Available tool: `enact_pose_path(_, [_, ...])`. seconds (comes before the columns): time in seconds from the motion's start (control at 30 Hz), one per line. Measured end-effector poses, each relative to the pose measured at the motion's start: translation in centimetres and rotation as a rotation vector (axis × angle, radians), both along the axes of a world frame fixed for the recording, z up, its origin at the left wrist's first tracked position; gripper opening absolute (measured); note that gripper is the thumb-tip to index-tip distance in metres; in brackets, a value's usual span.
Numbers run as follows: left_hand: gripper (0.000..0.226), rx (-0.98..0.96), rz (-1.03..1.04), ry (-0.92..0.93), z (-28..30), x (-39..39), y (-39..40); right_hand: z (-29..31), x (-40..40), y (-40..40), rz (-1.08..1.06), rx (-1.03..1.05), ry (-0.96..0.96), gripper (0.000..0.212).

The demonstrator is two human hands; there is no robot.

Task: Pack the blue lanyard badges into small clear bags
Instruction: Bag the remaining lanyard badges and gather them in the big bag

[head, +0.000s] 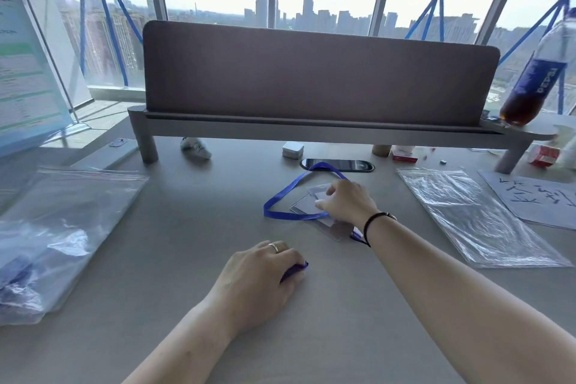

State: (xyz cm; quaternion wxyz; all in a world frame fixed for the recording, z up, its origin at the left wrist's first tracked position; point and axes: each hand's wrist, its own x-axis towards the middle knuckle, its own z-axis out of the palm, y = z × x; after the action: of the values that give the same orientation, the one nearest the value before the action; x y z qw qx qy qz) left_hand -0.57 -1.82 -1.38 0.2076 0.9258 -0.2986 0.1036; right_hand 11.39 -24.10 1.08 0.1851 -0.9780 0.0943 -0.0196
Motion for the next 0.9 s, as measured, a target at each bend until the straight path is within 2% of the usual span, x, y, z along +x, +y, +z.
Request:
enact_pose_path(0.13, [0.029,-0.021,0.038,0.027,0.3,0.1,-0.1,-0.1,1.0,0.2,-0.061,-0.012,0.037,0.035])
enact_pose_path(0.27, [0.050,-0.020,0.037,0.113,0.1,0.3,-0.1,0.7,1.5,0.4,-0.096,0.040,0.034,0.034])
enact_pose_path(0.37, [0.060,-0.004,0.033,0.144,0.1,0.5,0.0,1.3,1.5,0.5,-0.102,0.120,0.071,0.053])
enact_pose_path(0.47, [0.061,0.014,0.051,0.074,0.2,0.4,0.4,1.8,1.3,0.6,-0.081,0.188,0.031,0.065])
enact_pose_path(0.53, [0.059,0.014,0.091,0.024,0.1,0.4,0.6,2.8,1.3,0.6,-0.039,0.225,0.013,0.057])
enact_pose_path(0.67, [0.061,0.037,0.095,0.035,-0.2,0.6,0.7,5.2,1.2,0.1,0.010,0.444,-0.025,0.013])
enact_pose_path(0.8, [0.058,0.049,0.066,0.077,-0.2,0.6,0.6,6.9,-0.1,-0.6,0.030,0.693,-0.309,0.019])
enact_pose_path(0.9, [0.054,0.051,0.050,0.124,-0.1,0.5,0.7,8.2,-2.3,-0.7,0.044,0.756,-0.451,0.016])
